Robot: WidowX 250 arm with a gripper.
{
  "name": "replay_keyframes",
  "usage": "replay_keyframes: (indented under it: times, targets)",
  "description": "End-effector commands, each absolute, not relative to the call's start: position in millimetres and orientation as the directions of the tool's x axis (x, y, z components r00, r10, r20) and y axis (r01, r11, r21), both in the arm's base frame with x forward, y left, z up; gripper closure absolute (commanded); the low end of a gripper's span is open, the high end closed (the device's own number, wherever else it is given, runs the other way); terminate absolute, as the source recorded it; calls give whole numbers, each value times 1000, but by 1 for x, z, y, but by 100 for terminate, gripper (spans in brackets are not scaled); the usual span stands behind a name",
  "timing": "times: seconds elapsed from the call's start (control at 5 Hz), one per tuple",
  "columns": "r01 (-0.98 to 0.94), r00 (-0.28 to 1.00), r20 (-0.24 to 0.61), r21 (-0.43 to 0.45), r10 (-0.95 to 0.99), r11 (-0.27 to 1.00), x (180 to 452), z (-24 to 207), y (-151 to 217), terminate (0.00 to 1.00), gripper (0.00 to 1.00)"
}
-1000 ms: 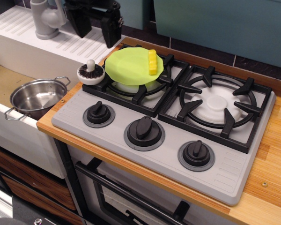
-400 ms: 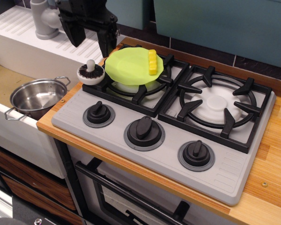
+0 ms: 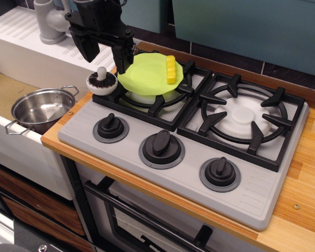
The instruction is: Put fry on plate and mushroom in pot or pan in sink
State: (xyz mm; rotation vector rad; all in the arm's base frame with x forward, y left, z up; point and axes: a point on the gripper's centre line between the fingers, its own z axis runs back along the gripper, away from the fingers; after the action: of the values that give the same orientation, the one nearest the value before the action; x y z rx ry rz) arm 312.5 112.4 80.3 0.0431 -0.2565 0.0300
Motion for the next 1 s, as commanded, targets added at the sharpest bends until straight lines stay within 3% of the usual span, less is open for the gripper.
replay_keyframes:
  times: [0.0,0.8]
  targets:
    - [-75,949,311,68,50,995,318,81,123,0,0]
    - [-103,943,324,55,80,993,318,57,140,0,0]
